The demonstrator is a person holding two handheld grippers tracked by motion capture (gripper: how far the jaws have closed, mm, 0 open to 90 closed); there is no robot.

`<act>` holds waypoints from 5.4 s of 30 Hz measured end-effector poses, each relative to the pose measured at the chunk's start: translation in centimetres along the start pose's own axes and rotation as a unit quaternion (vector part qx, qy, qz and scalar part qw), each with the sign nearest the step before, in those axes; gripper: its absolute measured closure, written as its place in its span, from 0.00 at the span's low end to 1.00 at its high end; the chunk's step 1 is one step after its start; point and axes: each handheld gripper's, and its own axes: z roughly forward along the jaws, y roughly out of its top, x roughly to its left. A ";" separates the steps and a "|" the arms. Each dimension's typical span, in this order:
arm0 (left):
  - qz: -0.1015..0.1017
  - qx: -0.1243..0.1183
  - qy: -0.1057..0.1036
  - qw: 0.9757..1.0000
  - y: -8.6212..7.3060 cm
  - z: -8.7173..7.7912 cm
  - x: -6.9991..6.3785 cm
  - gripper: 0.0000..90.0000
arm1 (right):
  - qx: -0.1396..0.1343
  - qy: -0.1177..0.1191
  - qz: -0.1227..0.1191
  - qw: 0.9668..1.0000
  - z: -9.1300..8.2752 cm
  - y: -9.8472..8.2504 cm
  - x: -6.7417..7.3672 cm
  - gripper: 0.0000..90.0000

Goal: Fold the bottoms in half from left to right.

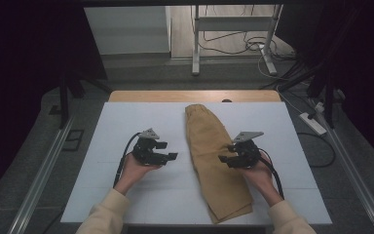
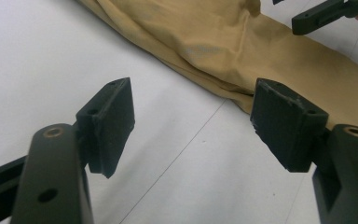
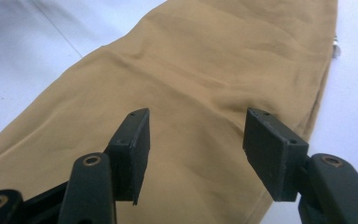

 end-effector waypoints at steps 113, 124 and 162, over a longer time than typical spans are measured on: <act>-0.005 0.001 0.017 1.000 0.4 -0.3 0.6 0.31 | 0.075 0.160 -0.111 0.978 3.0 0.4 13.6 0.93; -0.009 -0.002 0.017 1.000 0.3 -0.5 0.6 0.31 | 0.073 0.183 -0.126 0.972 3.5 0.6 14.7 0.93; 0.001 -0.007 0.017 1.000 0.4 -1.0 0.6 0.31 | -0.023 0.177 -0.095 0.979 1.2 2.2 13.1 0.45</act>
